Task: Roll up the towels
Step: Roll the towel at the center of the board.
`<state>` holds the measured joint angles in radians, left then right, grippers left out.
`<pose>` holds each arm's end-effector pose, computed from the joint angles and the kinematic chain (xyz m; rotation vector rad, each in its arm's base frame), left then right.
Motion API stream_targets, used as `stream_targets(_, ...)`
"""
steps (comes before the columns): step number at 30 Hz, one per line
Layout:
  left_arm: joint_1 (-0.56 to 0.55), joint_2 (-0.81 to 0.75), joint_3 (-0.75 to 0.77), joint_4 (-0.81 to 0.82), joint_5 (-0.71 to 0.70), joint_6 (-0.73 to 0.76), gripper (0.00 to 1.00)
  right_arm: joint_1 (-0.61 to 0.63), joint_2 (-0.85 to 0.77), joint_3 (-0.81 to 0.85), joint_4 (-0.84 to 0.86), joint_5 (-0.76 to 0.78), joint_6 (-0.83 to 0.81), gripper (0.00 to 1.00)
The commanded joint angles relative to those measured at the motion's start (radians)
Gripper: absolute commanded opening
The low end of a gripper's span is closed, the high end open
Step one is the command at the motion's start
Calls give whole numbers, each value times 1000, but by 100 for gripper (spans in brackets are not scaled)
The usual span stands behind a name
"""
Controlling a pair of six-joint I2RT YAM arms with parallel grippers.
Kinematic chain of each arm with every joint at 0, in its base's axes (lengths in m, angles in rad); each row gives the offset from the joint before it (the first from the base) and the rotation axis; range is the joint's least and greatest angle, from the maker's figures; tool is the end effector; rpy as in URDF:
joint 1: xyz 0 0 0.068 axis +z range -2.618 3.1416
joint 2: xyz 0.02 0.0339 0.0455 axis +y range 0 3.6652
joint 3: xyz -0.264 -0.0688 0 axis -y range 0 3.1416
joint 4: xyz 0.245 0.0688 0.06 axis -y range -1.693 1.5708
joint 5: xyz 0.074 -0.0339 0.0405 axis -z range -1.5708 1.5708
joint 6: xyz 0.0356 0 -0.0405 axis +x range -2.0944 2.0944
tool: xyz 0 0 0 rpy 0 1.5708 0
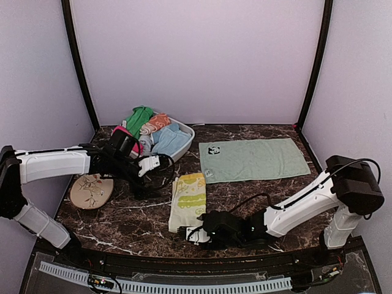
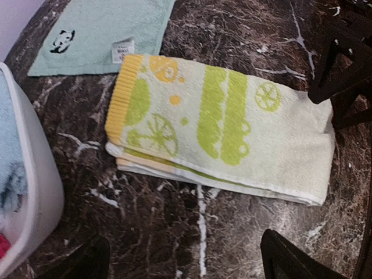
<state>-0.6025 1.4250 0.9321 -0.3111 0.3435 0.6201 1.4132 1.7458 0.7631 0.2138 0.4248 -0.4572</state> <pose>0.2408 -0.1802 0.2342 1.4799 1.8257 -0.3983 0.0660 0.3219 0.1289 -1.6867 1.4996 0.0079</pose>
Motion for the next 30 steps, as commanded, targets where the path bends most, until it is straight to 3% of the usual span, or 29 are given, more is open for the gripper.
stream_targets(1,18,-53,-70,-63,168,-28,91,6,63,40,27,7,-94,63)
stream_targets(9,18,-86,-100,-138,312,45,82,-62,72,54,12,-136,119,21)
stream_targets(15,18,-90,-125,-94,405,34,76,-132,88,80,-24,-357,317,2)
stream_targets(20,23,-74,-167,-31,483,20,75,-233,101,123,-49,-625,476,0)
stream_targets(25,20,-72,-140,-61,510,71,63,-362,158,170,-76,-926,647,0)
stream_targets(30,-51,-48,-142,-46,411,121,58,-424,213,206,-70,-1057,767,0)
